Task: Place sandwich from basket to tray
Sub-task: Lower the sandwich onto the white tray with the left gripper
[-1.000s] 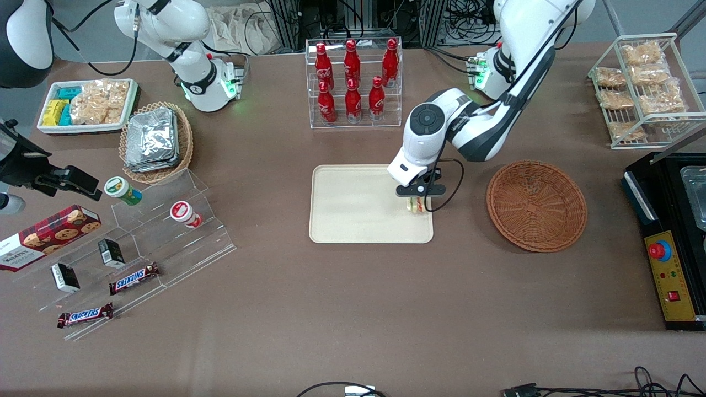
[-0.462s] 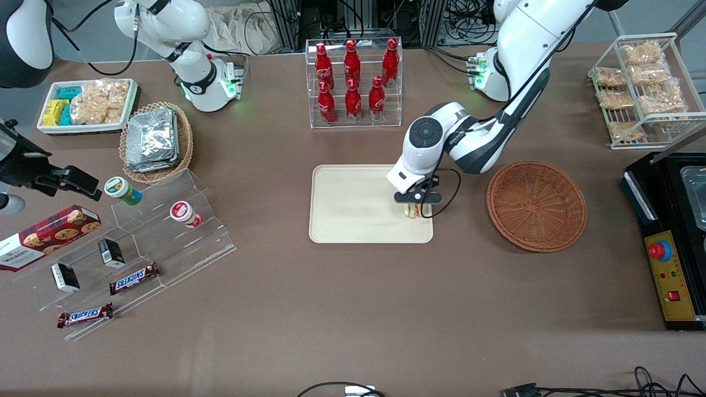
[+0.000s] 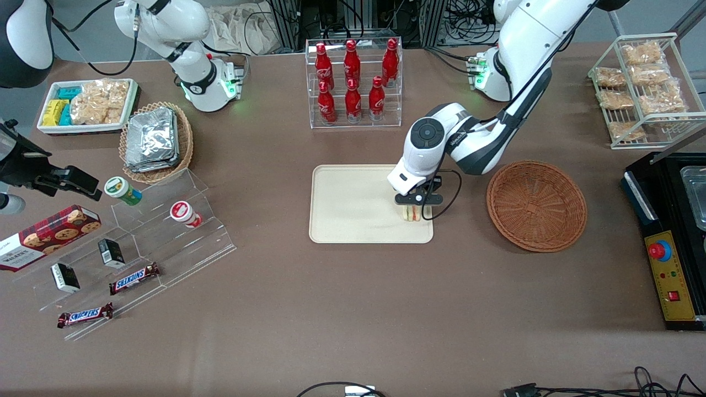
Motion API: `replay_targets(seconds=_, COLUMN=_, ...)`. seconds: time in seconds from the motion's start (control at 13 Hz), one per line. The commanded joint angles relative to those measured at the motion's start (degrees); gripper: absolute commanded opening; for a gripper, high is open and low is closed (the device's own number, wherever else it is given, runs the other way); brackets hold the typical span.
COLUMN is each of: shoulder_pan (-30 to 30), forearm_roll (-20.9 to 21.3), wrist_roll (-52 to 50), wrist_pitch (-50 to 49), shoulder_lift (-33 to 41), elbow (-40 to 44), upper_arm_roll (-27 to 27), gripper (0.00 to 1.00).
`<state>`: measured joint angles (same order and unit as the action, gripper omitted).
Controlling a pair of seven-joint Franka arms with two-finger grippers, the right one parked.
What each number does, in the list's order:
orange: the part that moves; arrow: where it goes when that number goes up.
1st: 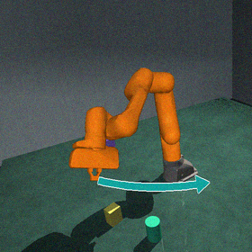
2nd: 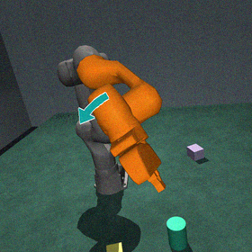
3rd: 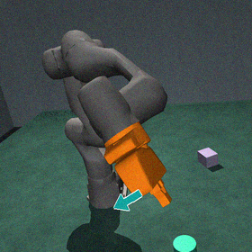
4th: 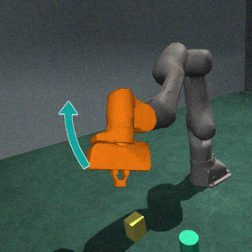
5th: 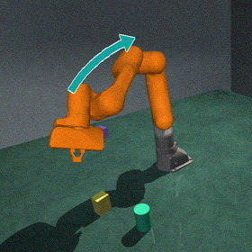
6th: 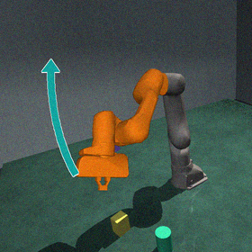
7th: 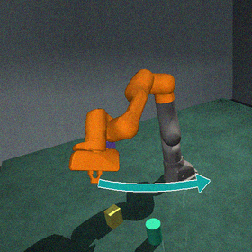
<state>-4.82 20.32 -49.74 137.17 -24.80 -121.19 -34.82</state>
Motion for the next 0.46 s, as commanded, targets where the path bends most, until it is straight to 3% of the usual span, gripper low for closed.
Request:
replay_targets(seconds=0.0, shoulder_pan=0.4, forearm_roll=0.8, wrist_roll=-0.2, wrist_pitch=-0.5, shoulder_lift=0.2, elbow=0.8, upper_arm_roll=-0.2, gripper=1.00)
replay_targets(seconds=0.31, shoulder_pan=0.4, forearm_roll=-0.3, wrist_roll=-1.5, wrist_pitch=-3.4, shoulder_lift=4.6, elbow=1.7, upper_arm_roll=-0.3, gripper=1.00)
replay_targets(seconds=0.38, shoulder_pan=0.4, forearm_roll=-2.2, wrist_roll=-1.0, wrist_pitch=-6.8, shoulder_lift=6.8, elbow=2.6, upper_arm_roll=-0.3, gripper=1.00)
